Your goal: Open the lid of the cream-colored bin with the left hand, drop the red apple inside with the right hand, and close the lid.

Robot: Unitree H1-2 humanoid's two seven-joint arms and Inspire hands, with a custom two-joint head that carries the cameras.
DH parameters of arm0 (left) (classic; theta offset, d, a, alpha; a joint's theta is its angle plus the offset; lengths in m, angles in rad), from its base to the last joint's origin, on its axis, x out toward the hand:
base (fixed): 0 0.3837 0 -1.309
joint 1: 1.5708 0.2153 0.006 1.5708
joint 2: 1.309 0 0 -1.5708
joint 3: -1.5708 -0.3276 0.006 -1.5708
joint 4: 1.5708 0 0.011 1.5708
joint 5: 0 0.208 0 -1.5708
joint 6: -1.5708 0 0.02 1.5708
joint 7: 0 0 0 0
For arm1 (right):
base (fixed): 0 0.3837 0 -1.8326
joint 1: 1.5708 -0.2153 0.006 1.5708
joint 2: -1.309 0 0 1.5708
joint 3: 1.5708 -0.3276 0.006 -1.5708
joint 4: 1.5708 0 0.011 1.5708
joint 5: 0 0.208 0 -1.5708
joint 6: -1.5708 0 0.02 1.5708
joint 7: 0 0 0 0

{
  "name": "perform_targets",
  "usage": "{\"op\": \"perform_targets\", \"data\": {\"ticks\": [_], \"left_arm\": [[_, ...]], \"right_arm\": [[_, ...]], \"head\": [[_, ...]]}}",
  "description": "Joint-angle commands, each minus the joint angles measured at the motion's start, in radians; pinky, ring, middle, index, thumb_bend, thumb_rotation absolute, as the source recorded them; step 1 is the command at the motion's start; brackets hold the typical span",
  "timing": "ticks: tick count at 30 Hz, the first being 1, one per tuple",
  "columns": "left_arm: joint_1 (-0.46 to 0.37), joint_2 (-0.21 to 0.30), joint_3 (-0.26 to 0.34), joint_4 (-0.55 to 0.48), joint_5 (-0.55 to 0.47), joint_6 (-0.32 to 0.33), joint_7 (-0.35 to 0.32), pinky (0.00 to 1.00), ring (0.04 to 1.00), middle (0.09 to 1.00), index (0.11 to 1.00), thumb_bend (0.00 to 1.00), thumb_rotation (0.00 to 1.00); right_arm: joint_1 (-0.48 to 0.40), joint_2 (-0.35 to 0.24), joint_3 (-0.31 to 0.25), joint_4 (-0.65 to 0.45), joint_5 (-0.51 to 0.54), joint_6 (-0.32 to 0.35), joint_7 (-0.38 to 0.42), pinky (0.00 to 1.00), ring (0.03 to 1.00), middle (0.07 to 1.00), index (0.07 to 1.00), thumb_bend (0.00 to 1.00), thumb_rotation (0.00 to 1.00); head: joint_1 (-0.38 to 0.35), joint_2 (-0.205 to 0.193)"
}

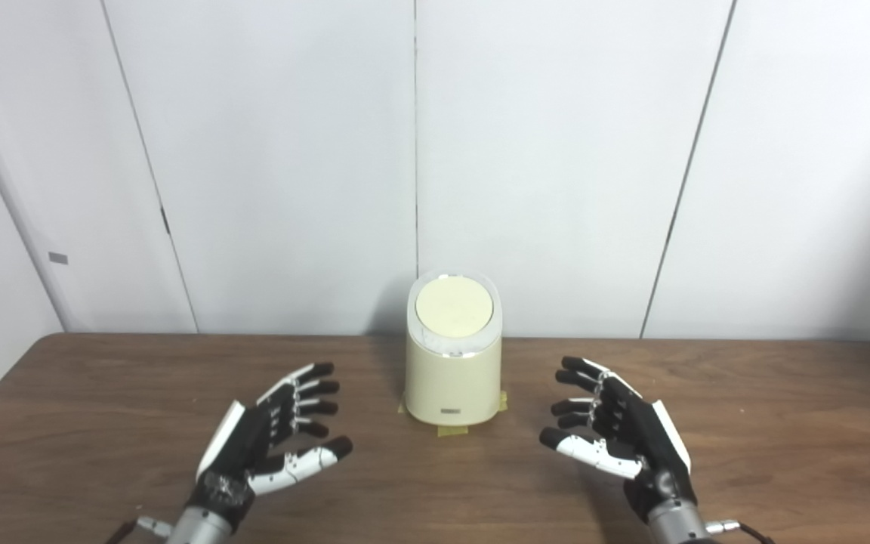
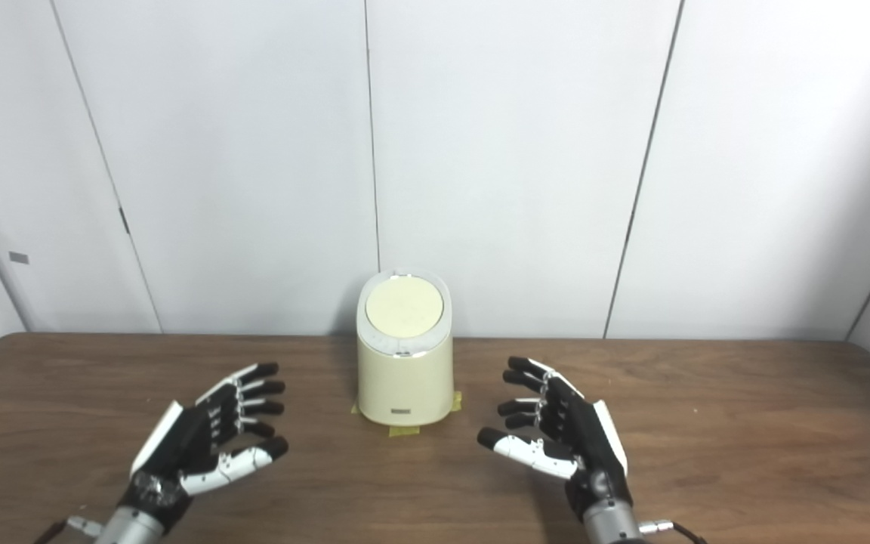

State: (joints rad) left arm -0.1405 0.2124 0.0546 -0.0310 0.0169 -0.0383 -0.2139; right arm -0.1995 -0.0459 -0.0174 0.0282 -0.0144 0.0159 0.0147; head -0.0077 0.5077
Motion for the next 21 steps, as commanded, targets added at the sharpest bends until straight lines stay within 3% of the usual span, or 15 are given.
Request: {"op": "perform_targets", "data": {"ticks": [1,21], "left_arm": [[-0.025,0.003,0.006,-0.014,-0.015,-0.061,0.017,0.63,0.74,0.81,0.873,0.76,0.29],[0.018,-0.032,0.013,-0.03,-0.038,-0.126,0.063,0.61,0.759,0.821,0.854,0.69,0.26]], "right_arm": [[-0.025,-0.006,-0.005,-0.037,-0.003,-0.058,-0.007,0.56,0.59,0.758,0.76,0.86,0.23],[-0.007,-0.001,0.0,-0.06,-0.008,-0.062,-0.008,0.56,0.581,0.761,0.769,0.84,0.19]], "head": [[0.0,0.001],[0.004,0.006]]}}
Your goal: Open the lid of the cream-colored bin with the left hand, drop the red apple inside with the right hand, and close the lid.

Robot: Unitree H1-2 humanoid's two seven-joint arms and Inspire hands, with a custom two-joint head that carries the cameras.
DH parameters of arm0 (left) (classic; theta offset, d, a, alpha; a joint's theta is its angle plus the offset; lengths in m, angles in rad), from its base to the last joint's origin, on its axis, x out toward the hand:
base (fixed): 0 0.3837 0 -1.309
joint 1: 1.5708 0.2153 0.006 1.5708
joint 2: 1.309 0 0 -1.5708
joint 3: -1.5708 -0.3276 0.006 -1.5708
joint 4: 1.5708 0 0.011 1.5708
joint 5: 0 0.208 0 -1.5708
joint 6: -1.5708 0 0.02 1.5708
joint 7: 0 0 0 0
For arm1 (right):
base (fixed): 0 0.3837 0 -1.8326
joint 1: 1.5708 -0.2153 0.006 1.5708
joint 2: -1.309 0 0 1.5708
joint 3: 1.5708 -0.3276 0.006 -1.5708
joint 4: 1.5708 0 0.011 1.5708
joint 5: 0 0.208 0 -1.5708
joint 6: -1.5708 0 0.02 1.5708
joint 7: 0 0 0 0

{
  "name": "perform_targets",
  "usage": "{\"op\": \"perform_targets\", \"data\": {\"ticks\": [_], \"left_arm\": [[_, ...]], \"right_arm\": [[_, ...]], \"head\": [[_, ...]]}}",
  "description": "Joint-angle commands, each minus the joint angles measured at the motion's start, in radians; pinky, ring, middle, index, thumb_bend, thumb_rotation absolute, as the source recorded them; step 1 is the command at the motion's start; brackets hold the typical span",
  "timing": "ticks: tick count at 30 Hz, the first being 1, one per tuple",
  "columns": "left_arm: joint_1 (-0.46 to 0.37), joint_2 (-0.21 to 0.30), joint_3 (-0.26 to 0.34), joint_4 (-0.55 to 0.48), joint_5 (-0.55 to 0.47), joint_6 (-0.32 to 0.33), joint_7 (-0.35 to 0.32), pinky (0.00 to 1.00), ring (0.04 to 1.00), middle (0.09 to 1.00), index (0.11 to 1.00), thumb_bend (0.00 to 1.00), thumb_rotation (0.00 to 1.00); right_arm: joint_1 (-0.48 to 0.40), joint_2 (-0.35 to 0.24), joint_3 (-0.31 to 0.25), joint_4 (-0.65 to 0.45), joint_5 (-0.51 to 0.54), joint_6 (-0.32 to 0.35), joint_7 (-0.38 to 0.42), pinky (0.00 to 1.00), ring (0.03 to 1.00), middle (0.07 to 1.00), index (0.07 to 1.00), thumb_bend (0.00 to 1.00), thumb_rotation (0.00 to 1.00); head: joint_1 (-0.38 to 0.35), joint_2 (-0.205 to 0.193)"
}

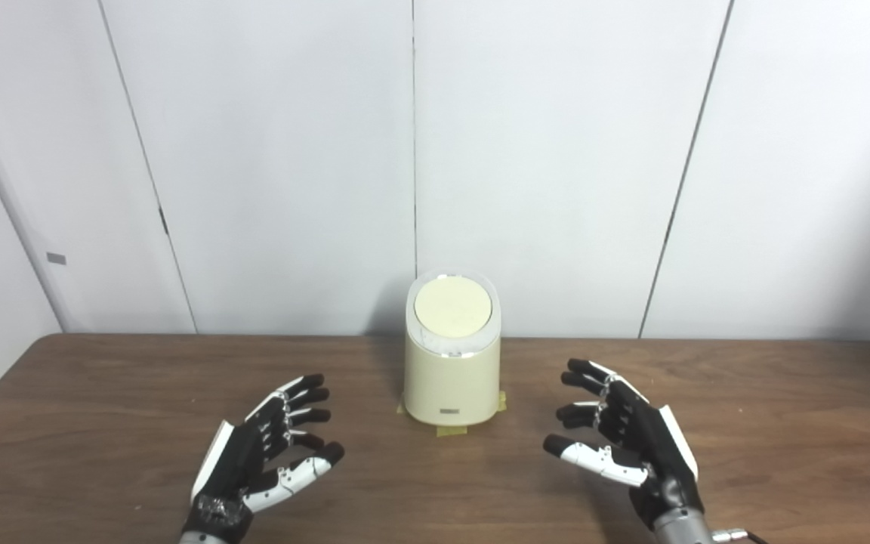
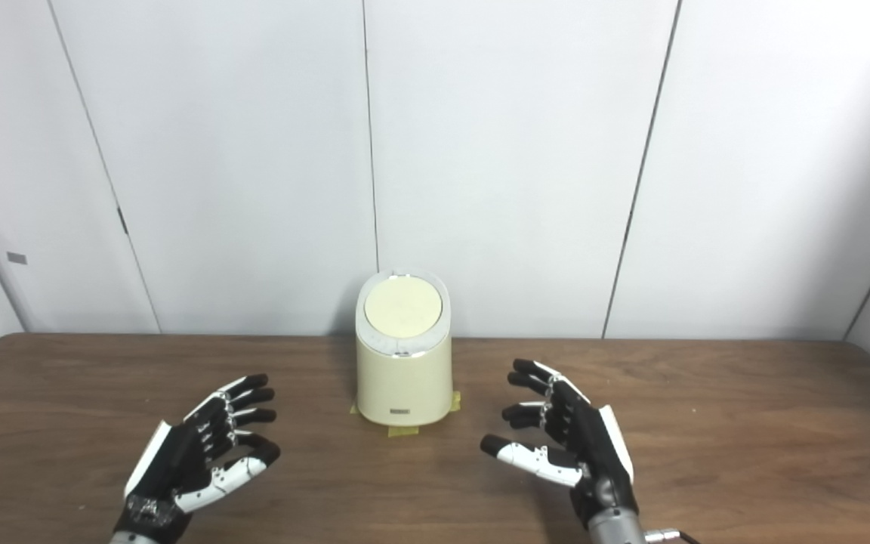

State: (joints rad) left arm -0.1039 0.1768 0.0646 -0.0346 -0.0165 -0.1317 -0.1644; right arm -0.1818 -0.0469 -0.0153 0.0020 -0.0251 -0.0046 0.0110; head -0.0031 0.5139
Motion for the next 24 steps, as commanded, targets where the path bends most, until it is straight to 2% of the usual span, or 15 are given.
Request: {"op": "perform_targets", "data": {"ticks": [1,9,19,24], "left_arm": [[-0.017,0.002,0.002,-0.028,-0.008,-0.032,0.013,0.61,0.756,0.817,0.852,0.7,0.26],[-0.01,-0.006,-0.004,-0.038,-0.034,-0.027,0.007,0.57,0.747,0.816,0.855,0.71,0.23],[-0.009,-0.009,-0.009,-0.033,-0.03,-0.036,0.013,0.62,0.765,0.821,0.865,0.73,0.22],[-0.008,-0.01,-0.01,-0.04,-0.029,-0.024,0.014,0.62,0.766,0.823,0.87,0.75,0.23]], "right_arm": [[-0.024,0.0,0.0,-0.036,-0.001,-0.039,-0.005,0.56,0.582,0.761,0.769,0.84,0.19],[-0.026,-0.007,0.0,-0.03,0.004,-0.049,0.003,0.53,0.586,0.76,0.766,0.82,0.17],[-0.024,-0.006,0.004,-0.042,0.007,-0.04,0.007,0.52,0.598,0.771,0.77,0.82,0.16],[-0.024,-0.008,0.003,-0.038,0.022,-0.046,0.016,0.55,0.655,0.78,0.778,0.82,0.16]], "head": [[-0.003,0.001],[-0.003,0.002],[-0.002,0.002],[-0.002,0.002]]}}
